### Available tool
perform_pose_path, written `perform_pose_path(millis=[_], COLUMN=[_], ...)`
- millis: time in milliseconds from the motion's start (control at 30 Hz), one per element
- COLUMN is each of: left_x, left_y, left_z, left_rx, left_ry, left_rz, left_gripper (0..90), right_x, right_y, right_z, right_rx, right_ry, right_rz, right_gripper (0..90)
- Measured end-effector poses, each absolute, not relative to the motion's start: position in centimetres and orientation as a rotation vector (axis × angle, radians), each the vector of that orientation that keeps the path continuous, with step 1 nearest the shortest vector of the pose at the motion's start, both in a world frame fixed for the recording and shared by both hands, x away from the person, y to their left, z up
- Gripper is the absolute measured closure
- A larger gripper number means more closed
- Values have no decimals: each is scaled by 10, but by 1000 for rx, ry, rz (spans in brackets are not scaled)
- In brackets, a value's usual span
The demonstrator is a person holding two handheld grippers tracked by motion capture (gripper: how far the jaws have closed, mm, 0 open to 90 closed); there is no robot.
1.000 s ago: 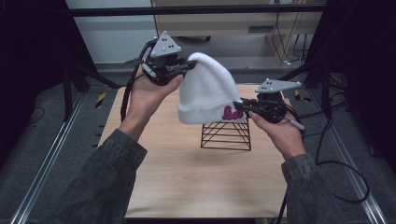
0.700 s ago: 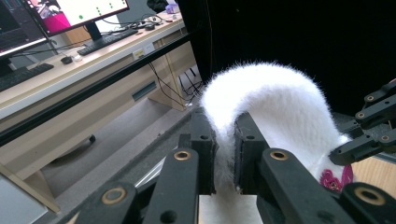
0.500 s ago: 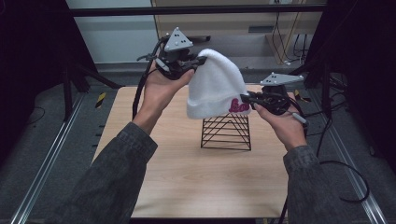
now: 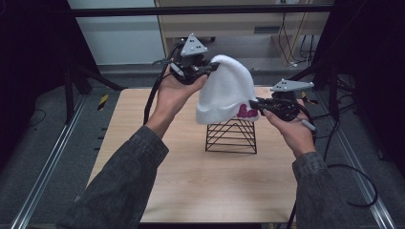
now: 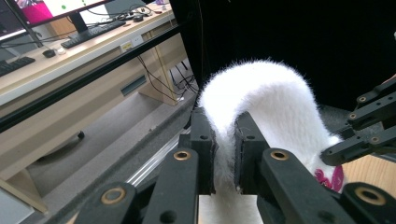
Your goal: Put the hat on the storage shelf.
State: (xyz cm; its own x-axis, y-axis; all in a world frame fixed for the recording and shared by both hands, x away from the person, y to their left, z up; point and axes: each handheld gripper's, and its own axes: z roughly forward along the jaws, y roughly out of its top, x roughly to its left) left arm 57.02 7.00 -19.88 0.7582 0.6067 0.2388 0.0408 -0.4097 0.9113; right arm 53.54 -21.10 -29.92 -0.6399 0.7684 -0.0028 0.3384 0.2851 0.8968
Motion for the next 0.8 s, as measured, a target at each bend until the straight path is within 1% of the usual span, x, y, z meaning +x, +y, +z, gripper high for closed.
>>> perform_pose_path(millis=[233, 300, 533, 800], left_x=[567, 565, 570, 573], left_y=[70, 64, 53, 50], left_z=[-191, -195, -209, -218], left_rx=[1895, 1909, 1953, 1970], left_ry=[484, 474, 478, 465], left_rz=[675, 652, 640, 633], left_gripper=[805, 804, 802, 799], right_x=[531, 530, 528, 528], right_y=[-217, -220, -231, -232], right_z=[-291, -292, -305, -315], right_rx=[988, 987, 1029, 1038], right_ry=[2100, 2102, 2113, 2130], right_rz=[1352, 1331, 1293, 1272], right_gripper=[781, 780, 780, 778])
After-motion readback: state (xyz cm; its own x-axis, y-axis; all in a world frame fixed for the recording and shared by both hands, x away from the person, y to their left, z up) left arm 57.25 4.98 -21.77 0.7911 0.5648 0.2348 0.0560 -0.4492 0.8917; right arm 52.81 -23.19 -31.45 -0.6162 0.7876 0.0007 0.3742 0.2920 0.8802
